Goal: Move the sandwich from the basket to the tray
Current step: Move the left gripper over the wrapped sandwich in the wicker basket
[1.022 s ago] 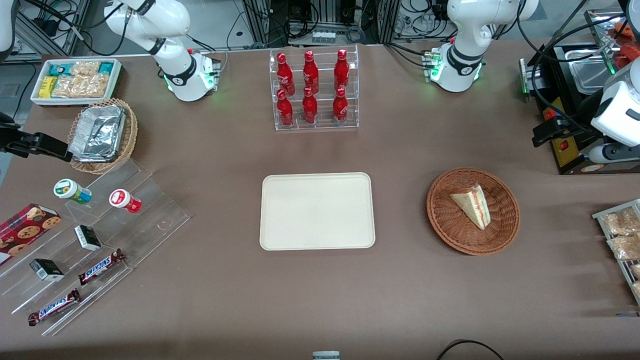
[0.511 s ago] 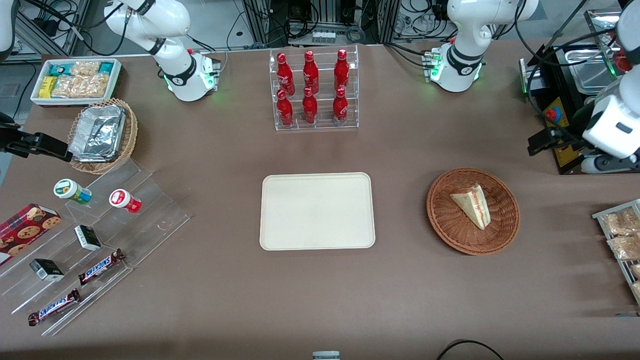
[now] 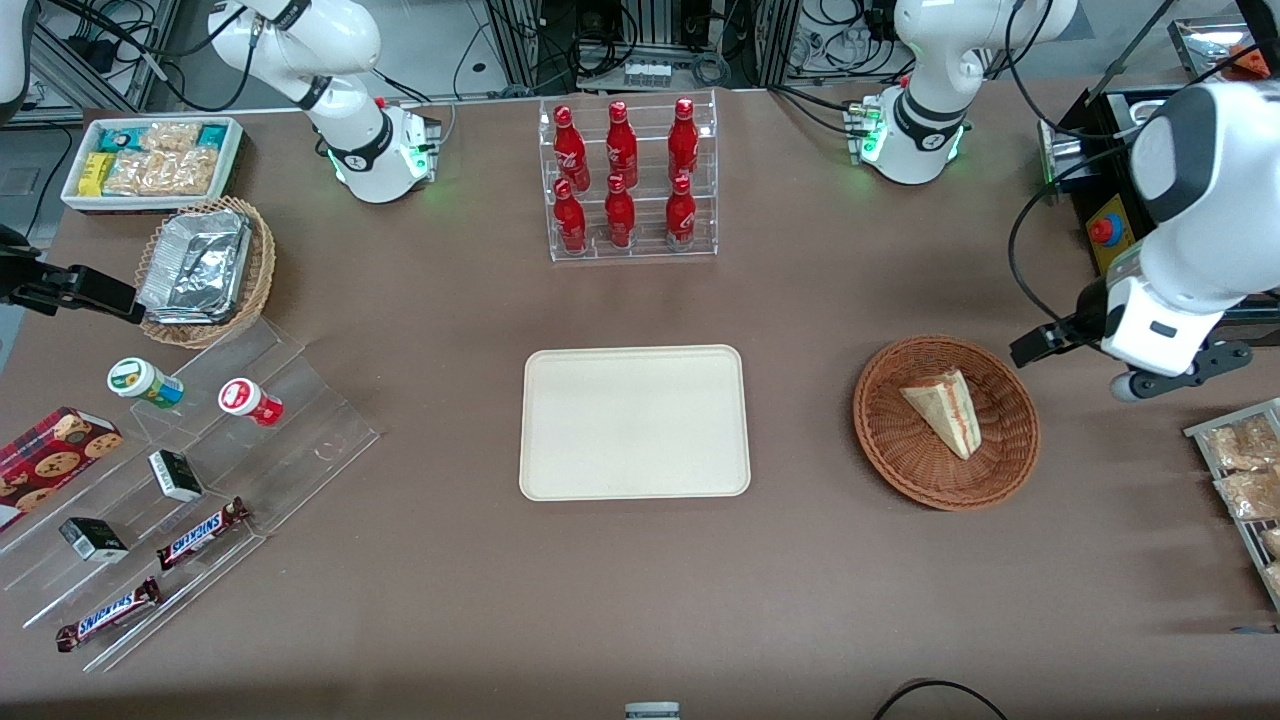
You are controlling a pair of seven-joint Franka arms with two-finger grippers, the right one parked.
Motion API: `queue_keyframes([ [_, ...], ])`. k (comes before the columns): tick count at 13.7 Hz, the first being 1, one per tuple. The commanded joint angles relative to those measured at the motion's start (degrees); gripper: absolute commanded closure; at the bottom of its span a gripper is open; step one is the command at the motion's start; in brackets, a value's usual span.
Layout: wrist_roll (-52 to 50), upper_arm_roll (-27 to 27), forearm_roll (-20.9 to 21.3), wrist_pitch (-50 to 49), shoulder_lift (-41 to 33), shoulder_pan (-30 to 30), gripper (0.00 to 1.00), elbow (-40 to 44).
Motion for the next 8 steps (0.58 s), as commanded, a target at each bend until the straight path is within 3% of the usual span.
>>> queue_keyframes([
  [1, -6.7, -0.4, 0.6, 5.3, -1.6, 0.0, 0.00, -5.2],
  [8, -11.7, -0.7, 0.8, 22.1, -1.2, -0.3, 0.00, -18.5],
])
